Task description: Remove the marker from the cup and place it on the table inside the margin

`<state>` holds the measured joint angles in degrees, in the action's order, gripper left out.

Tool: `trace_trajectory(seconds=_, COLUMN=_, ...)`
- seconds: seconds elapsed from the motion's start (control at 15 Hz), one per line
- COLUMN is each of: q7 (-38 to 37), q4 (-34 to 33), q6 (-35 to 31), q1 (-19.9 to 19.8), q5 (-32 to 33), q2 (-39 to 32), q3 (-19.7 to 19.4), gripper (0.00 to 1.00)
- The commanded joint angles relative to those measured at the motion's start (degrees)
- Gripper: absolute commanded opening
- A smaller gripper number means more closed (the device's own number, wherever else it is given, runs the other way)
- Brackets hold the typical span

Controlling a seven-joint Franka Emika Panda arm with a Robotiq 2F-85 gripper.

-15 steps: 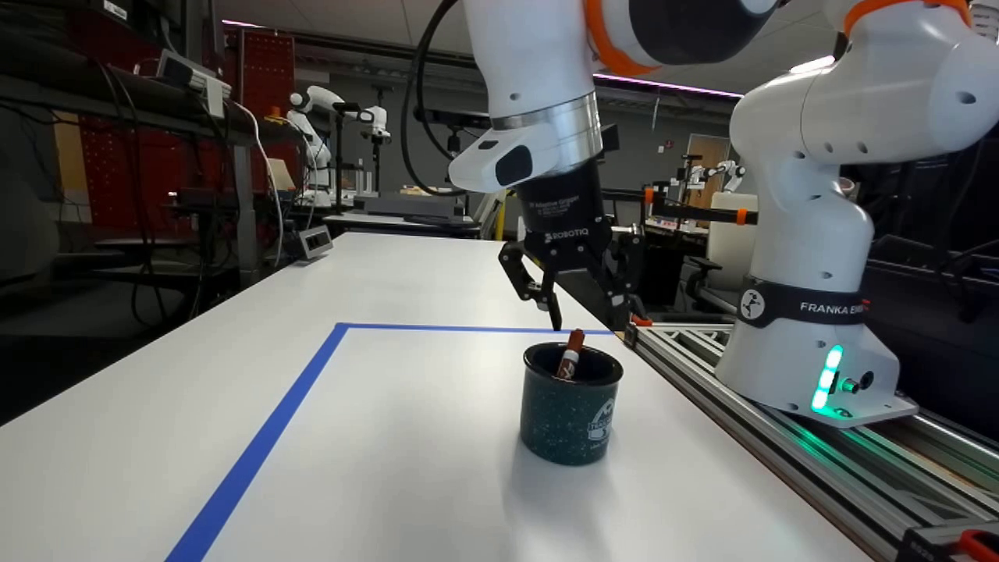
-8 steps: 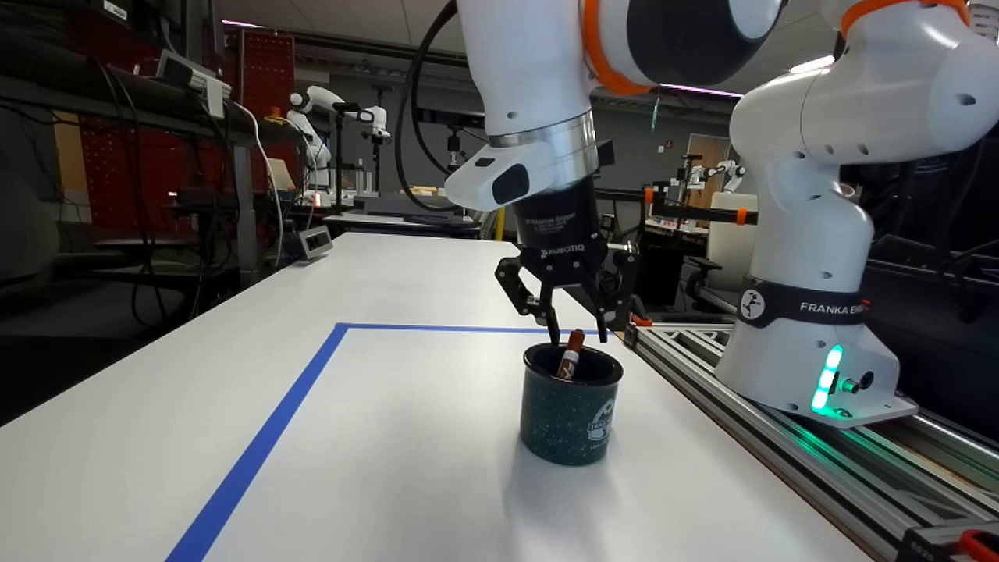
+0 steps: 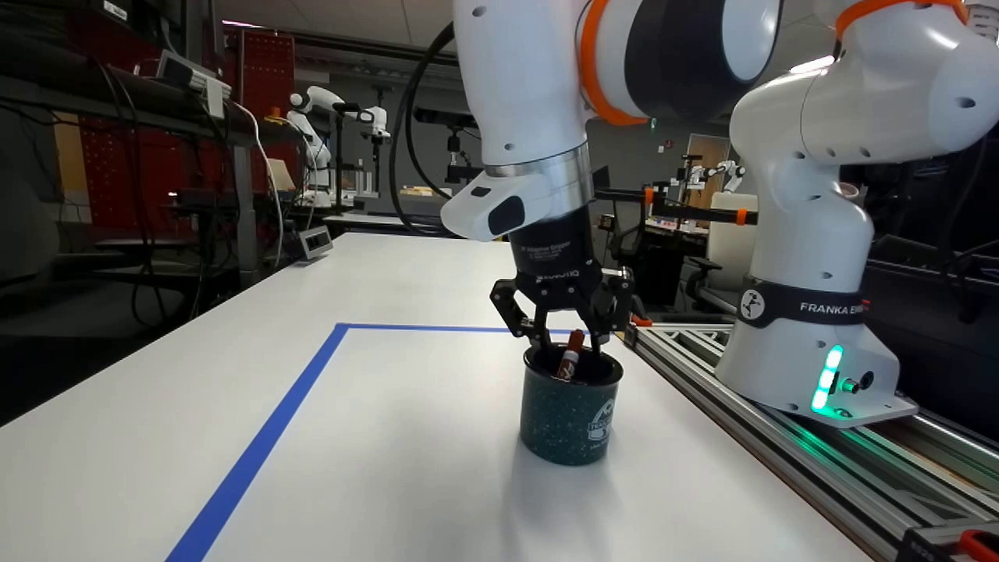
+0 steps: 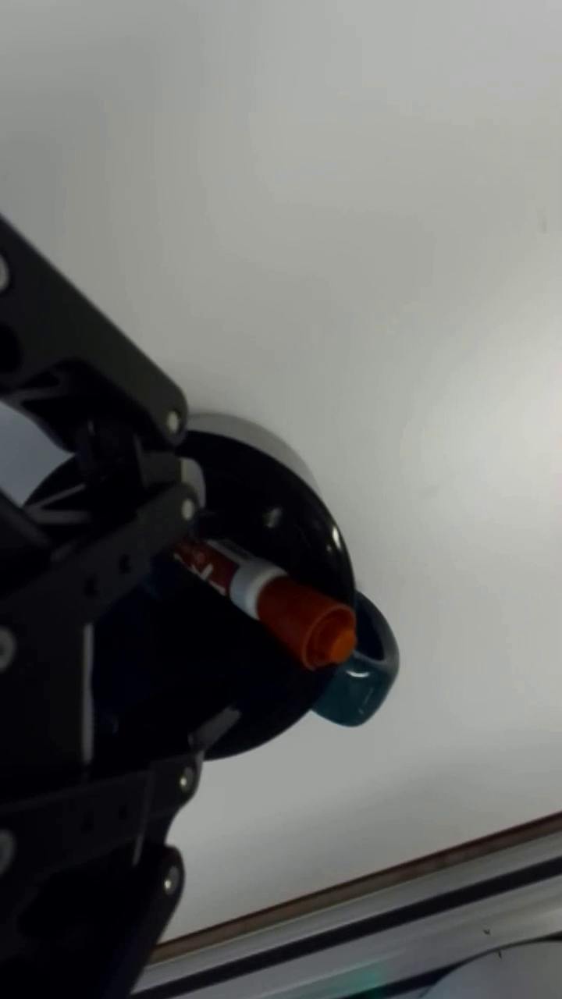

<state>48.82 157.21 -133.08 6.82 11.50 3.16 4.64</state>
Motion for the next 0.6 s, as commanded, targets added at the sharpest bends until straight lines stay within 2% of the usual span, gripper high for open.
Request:
trace_trajectory(seconds=0.0, q7=-4.67, q4=-0.06, q6=-0.92, q1=0.07, q5=3.42, q2=-0.57, q3=0.83, gripper=0.48)
trace_trajectory(seconds=0.4, q7=-12.13, q4=-0.06, q6=0.0, q1=0.36, q5=6.09, q2=-1.0, q3=1.9, gripper=0.36)
trace_trajectory(seconds=0.53, q7=-13.53, q4=-0.06, q6=-0.08, q1=0.36, q5=6.08, q2=-1.36, q3=2.09, gripper=0.4)
